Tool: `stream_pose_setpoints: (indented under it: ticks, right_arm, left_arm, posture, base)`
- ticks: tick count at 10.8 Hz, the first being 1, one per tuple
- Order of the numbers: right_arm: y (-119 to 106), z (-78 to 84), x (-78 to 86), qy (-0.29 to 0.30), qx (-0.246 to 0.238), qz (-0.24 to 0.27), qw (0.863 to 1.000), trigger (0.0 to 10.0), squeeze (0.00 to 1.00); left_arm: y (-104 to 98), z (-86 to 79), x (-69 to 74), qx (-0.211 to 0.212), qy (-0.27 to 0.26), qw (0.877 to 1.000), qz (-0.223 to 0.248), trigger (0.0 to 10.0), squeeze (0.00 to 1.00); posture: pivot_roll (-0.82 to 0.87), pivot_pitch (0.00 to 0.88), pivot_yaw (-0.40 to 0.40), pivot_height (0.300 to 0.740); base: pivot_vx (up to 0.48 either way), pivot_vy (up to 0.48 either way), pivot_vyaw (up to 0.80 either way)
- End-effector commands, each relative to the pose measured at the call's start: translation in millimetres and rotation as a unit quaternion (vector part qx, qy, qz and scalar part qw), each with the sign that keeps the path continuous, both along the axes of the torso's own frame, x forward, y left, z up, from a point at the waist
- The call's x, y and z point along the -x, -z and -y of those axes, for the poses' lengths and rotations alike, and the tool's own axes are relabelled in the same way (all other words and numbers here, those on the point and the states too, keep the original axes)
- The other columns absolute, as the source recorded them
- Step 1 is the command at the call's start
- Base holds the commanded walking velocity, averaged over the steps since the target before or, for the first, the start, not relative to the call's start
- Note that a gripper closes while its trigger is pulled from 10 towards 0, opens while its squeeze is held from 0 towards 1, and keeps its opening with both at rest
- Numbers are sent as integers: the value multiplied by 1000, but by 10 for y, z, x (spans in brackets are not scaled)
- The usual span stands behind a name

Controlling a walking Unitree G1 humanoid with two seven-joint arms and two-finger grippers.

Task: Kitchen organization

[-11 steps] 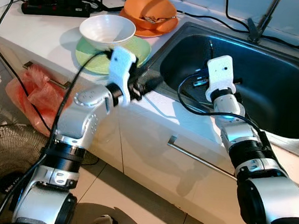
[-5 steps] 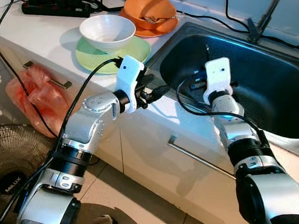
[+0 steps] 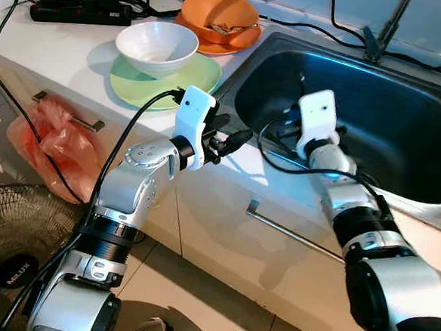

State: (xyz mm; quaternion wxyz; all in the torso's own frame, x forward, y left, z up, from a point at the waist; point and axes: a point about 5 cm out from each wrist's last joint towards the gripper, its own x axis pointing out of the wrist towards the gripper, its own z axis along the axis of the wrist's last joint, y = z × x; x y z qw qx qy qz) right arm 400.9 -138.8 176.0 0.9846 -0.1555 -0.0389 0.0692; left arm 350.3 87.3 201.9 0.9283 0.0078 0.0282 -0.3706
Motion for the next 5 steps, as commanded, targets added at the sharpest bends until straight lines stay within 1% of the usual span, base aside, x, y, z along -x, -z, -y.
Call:
stream_pose_setpoints:
  ticks: [1,5]
  right_arm:
    - [46,16,9,0,-4,-13,1000,10000,1000]
    - [73,-3,16,-7,-4,-18,1000,10000,1000]
  left_arm:
    - [-1,12,19,-4,2,1000,1,10000,0]
    - [-9,23,24,-2,2,1000,1,10000,0]
  posture:
    - [107,125,-6,740]
    - [108,125,-10,740]
  base:
    - [0,0,0]
    - [0,0,0]
